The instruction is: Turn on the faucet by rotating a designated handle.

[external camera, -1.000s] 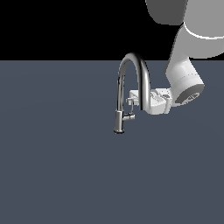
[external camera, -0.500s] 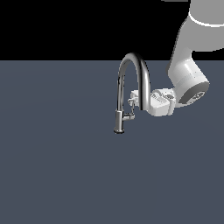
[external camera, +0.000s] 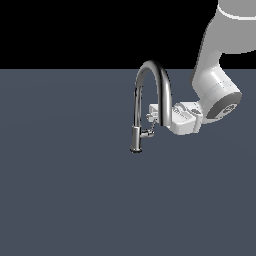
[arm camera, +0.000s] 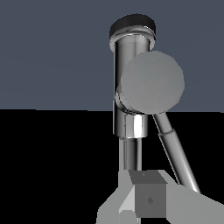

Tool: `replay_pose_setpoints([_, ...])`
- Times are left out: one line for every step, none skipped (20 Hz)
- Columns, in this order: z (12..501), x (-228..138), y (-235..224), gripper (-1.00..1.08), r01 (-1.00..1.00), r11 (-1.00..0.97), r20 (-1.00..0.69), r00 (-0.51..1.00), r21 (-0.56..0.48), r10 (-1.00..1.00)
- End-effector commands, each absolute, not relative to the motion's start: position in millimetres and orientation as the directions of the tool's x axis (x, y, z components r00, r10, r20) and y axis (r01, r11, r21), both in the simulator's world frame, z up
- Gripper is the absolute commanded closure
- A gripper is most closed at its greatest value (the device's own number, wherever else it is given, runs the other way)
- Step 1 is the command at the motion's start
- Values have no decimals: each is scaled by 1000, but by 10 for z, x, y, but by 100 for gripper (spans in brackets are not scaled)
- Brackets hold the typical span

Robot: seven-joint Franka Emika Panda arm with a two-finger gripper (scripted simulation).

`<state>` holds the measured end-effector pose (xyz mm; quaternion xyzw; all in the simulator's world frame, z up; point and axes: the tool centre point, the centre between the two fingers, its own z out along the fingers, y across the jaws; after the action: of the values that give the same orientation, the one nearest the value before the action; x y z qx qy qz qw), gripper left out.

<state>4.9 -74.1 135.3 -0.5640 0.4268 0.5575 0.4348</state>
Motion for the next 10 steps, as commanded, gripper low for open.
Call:
replay_pose_setpoints([1308, -43, -783, 108, -966, -257, -1000, 8, -8, 4])
replay_pose_setpoints([1294, -75, -797, 108, -966, -257, -1000, 7, -8, 4])
replay_pose_setpoints([1280, -108, -809, 108, -966, -257, -1000, 7, -8, 4])
replay_pose_setpoints([1265, -140, -823, 108, -967, -256, -1000, 7, -8, 4])
replay_pose_setpoints([1249, -174, -837, 108, -967, -256, -1000, 7, -8, 3])
replay_pose_setpoints([1234, -207, -851, 108, -967, -255, -1000, 7, -7, 3])
replay_pose_setpoints([1220, -241, -863, 108, -967, -255, -1000, 7, -7, 3])
replay_pose_setpoints([1204, -275, -879, 108, -967, -254, -1000, 7, -7, 3])
replay_pose_setpoints([1188, -310, -893, 108, -967, -254, -1000, 6, -7, 2])
replay_pose_setpoints([1173, -345, -905, 108, -967, -254, -1000, 6, -7, 2])
